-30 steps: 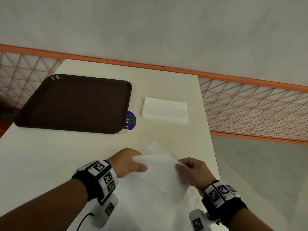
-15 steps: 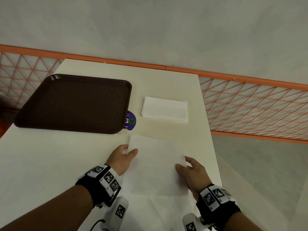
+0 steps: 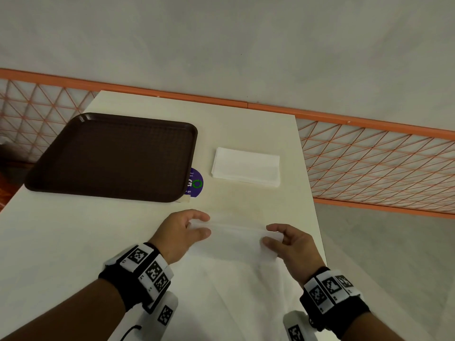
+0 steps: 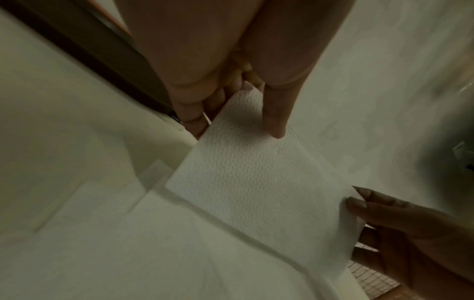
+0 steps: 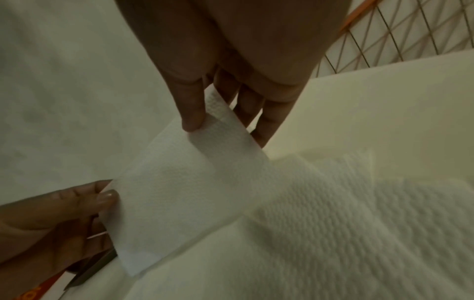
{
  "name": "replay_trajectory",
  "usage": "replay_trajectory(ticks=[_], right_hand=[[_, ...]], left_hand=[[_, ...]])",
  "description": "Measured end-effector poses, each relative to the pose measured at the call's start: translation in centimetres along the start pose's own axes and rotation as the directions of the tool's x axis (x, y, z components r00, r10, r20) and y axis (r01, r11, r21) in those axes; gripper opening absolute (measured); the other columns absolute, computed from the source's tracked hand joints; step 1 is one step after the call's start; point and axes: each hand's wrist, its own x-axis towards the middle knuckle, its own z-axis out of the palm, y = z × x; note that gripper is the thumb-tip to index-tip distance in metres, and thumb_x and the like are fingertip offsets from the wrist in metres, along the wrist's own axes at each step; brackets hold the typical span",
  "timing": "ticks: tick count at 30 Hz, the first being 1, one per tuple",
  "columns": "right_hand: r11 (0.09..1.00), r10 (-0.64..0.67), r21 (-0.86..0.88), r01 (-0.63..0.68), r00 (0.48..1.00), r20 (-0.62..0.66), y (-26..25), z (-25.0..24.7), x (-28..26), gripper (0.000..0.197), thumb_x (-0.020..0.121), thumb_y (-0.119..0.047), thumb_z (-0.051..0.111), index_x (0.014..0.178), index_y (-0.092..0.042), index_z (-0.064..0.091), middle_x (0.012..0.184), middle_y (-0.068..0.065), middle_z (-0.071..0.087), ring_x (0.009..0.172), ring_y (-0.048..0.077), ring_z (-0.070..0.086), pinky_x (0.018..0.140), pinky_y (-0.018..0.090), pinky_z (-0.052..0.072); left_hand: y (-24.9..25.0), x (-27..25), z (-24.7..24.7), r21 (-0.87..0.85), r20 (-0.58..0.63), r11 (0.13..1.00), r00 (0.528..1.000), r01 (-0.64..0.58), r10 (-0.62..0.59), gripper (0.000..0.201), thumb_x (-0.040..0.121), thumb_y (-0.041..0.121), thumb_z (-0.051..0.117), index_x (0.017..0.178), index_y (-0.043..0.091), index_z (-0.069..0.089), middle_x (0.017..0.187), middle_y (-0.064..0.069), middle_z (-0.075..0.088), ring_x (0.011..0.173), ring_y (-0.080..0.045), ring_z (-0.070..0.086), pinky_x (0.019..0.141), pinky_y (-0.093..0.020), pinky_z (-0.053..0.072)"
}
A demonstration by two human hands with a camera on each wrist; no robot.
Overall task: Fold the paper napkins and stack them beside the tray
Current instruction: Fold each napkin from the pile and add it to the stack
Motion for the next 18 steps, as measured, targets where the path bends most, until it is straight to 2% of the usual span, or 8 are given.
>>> replay_trajectory(ticks=[2,5,7,9,11,13,16,18], right_hand=[[1.0,-0.016,-0.015,0.016,1.0,-0.016,-0.4,-0.2,0.4,0.018,0.078,0.002,0.075,0.089,-0.012,0.071,0.076,0.005,0.074,0.071,0.02,0.067,0.065,0.028,0.053],[0.994,-0.056,-0.099,0.053,0.998,-0.034,-0.8,-0.3,0.8,0.013,0.078,-0.002,0.076,0.082,-0.014,0.072,0.07,-0.001,0.072,0.068,0.016,0.064,0.064,0.025,0.049],[0.981,-0.086,-0.179,0.079,0.996,-0.031,-1.1,-0.3,0.8,0.01,0.079,-0.007,0.077,0.08,-0.016,0.073,0.073,-0.002,0.073,0.07,0.014,0.064,0.065,0.021,0.048],[0.949,-0.124,-0.296,0.106,0.991,-0.043,-1.5,-0.3,0.6,0.008,0.079,-0.015,0.078,0.08,-0.021,0.074,0.084,-0.006,0.073,0.081,0.01,0.065,0.069,0.015,0.045],[0.897,-0.187,-0.416,0.15,0.981,-0.05,-1.9,-0.5,0.3,0.008,0.079,-0.02,0.079,0.079,-0.027,0.074,0.104,-0.014,0.065,0.097,0.002,0.06,0.076,0.014,0.041],[0.866,-0.236,-0.46,0.195,0.971,-0.032,-2.2,-0.7,0.1,0.009,0.079,-0.023,0.078,0.079,-0.03,0.073,0.119,-0.019,0.056,0.109,0.001,0.053,0.088,0.02,0.038],[0.882,-0.266,-0.41,0.234,0.964,-0.022,-2.5,-0.9,0.1,0.009,0.081,-0.023,0.076,0.078,-0.031,0.072,0.121,-0.023,0.058,0.111,-0.002,0.054,0.095,0.025,0.038],[0.92,-0.242,-0.325,0.219,0.97,-0.029,-2.8,-0.8,0.0,0.008,0.083,-0.021,0.074,0.08,-0.028,0.071,0.097,-0.017,0.07,0.092,0.002,0.063,0.083,0.02,0.046]], left_hand=[[0.2,0.1,-0.3,0.006,-0.024,0.999,0.999,-0.037,0.037,0.015,0.082,0.019,0.074,0.093,0.027,0.068,0.095,0.004,0.068,0.084,-0.011,0.061,0.068,-0.012,0.044],[0.4,0.2,-0.6,0.063,-0.052,0.995,0.996,-0.072,0.075,0.007,0.084,0.022,0.072,0.089,0.026,0.069,0.072,0.008,0.06,0.061,-0.008,0.052,0.056,-0.012,0.04],[0.5,0.3,-0.7,0.073,-0.072,0.993,0.992,-0.098,0.103,0.006,0.084,0.022,0.072,0.086,0.026,0.07,0.073,0.013,0.056,0.067,-0.006,0.052,0.06,-0.011,0.039],[0.4,0.6,-0.8,0.07,-0.089,0.989,0.987,-0.13,0.136,0.007,0.081,0.022,0.074,0.082,0.028,0.07,0.095,0.013,0.058,0.091,-0.005,0.054,0.079,-0.016,0.041],[0.2,0.9,-1.1,0.069,-0.072,0.989,0.988,-0.134,0.139,0.007,0.08,0.023,0.075,0.082,0.028,0.071,0.119,0.015,0.052,0.113,-0.002,0.047,0.097,-0.025,0.038],[0.1,1.0,-1.3,0.047,-0.044,0.989,0.988,-0.143,0.145,0.005,0.082,0.024,0.074,0.083,0.028,0.072,0.127,0.018,0.05,0.12,-0.001,0.044,0.104,-0.029,0.035],[0.5,0.9,-1.5,-0.049,-0.018,0.984,0.985,-0.171,0.17,0.006,0.086,0.022,0.069,0.088,0.027,0.07,0.11,0.014,0.066,0.108,-0.002,0.058,0.097,-0.027,0.042],[0.6,0.9,-1.3,-0.062,-0.03,0.982,0.984,-0.178,0.176,0.006,0.088,0.021,0.067,0.088,0.026,0.07,0.093,0.009,0.071,0.09,-0.005,0.064,0.085,-0.026,0.049]])
